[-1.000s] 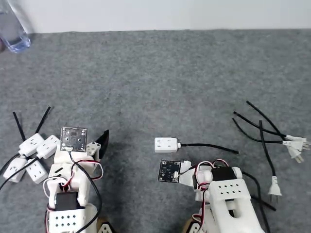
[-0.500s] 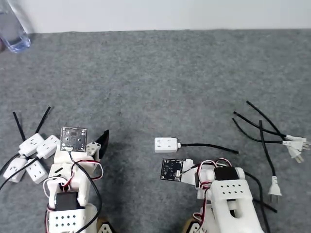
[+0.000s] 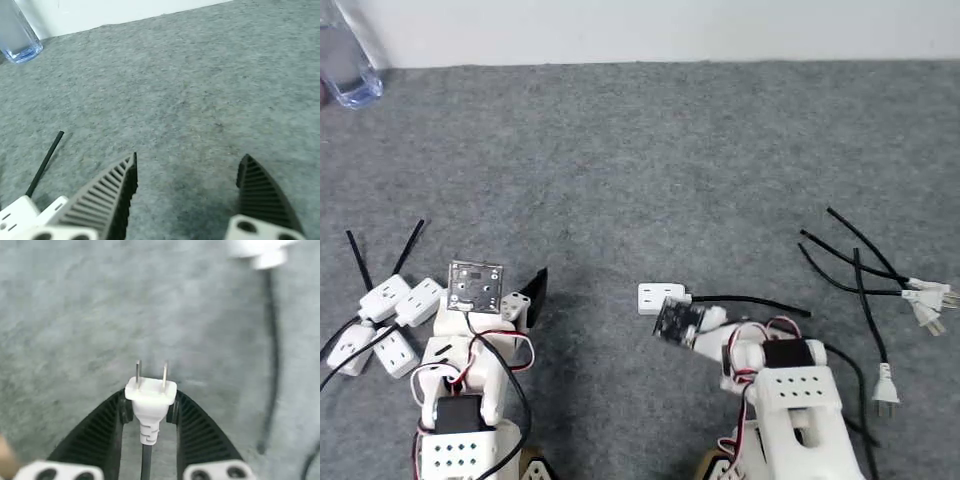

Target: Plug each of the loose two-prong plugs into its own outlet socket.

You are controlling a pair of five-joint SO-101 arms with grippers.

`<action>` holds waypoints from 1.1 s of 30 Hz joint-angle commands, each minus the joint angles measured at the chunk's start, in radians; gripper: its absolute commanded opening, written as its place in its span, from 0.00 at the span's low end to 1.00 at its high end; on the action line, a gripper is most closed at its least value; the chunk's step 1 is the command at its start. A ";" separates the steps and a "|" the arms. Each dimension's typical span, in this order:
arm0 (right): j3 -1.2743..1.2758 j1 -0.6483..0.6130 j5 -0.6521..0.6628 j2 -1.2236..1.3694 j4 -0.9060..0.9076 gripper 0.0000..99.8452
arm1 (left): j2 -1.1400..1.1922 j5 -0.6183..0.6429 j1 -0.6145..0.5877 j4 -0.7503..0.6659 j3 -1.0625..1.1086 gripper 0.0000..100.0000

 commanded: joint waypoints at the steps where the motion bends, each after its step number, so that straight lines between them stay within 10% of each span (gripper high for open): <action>1: -0.114 0.002 -0.098 -0.010 -0.019 0.01 | -0.015 -0.008 0.011 -0.015 -0.028 0.30; 17: -0.517 -0.272 -0.316 0.002 0.315 0.01 | -0.017 -0.187 0.143 0.078 -0.005 0.30; 23: -0.523 -0.329 -0.371 0.002 0.262 0.01 | -0.017 0.031 0.342 -0.026 -0.005 0.21; 33: -0.390 -0.266 -0.439 -0.010 0.056 0.01 | -0.015 -0.023 0.433 -0.041 -0.005 0.20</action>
